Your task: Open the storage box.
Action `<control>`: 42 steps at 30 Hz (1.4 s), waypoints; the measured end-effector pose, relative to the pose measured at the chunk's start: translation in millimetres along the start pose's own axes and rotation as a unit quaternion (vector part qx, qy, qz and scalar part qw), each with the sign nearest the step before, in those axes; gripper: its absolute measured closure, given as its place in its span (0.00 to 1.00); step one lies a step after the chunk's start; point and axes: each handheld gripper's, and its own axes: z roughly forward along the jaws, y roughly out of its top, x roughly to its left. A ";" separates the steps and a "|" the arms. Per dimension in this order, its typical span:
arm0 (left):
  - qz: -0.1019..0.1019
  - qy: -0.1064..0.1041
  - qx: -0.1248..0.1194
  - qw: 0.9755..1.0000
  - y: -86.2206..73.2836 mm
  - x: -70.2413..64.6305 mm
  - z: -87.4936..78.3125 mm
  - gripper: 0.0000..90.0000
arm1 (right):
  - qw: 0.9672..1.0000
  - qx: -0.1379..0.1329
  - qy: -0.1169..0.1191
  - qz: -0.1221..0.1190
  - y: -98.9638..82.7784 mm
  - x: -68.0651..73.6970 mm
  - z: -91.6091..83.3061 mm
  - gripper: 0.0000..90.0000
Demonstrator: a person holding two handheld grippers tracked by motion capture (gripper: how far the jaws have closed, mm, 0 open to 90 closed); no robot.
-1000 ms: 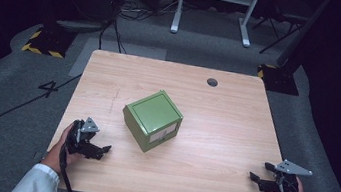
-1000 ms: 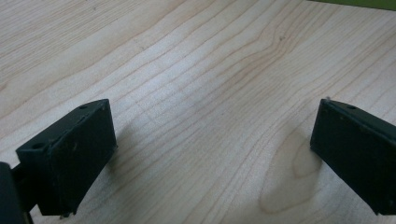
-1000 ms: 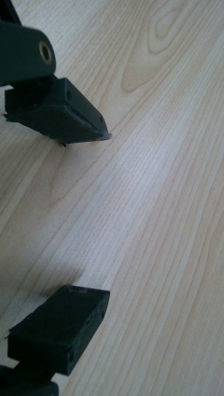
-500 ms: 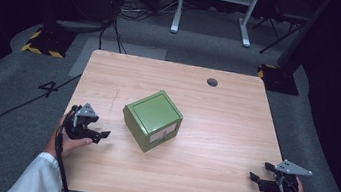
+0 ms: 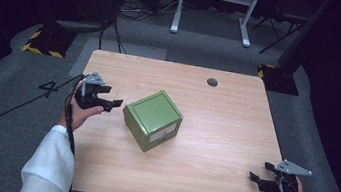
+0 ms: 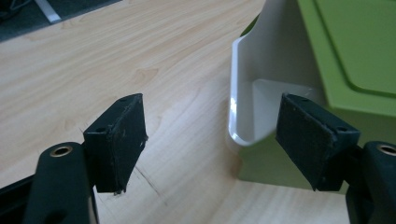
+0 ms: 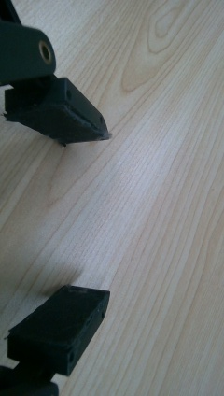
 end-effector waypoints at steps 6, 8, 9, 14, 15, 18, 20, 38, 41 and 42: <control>0.016 -0.003 0.025 1.000 17.3 -0.1 21.0 0.29 | 1.000 -0.001 -0.005 -0.005 -0.3 1.0 -0.5 0.21; 0.020 -0.018 0.017 0.999 21.2 -0.1 26.1 0.29 | 1.000 -0.001 -0.004 -0.004 -0.2 0.6 -0.3 0.21; 0.023 -0.021 0.022 0.999 22.7 0.1 30.4 0.29 | 1.000 -0.001 -0.003 -0.004 -0.2 0.5 -0.3 0.21; 0.012 -0.050 0.040 0.998 24.5 4.2 46.9 0.28 | 1.000 -0.003 -0.007 -0.008 -0.4 1.9 -0.7 0.21; 0.005 -0.065 0.037 0.997 24.3 5.0 50.4 0.27 | 1.000 -0.003 -0.007 -0.007 -0.4 1.8 -0.7 0.21; -0.001 -0.081 0.031 0.996 24.8 6.8 54.8 0.29 | 1.000 -0.003 -0.007 -0.007 -0.3 1.8 -0.7 0.21; -0.006 -0.088 0.030 0.996 24.8 8.2 57.5 0.29 | 1.000 -0.002 -0.006 -0.007 -0.4 1.8 -0.7 0.21; 0.014 -0.115 0.063 0.991 42.7 4.2 73.7 0.44 | 1.000 -0.005 -0.015 -0.015 -0.6 3.9 -1.3 0.21; 0.022 -0.137 0.081 0.987 43.3 2.1 72.9 0.45 | 1.000 -0.005 -0.014 -0.013 -0.6 3.6 -1.1 0.21; 0.022 -0.139 0.081 0.987 42.9 1.7 73.1 0.45 | 1.000 -0.005 -0.014 -0.014 -0.6 3.8 -1.2 0.21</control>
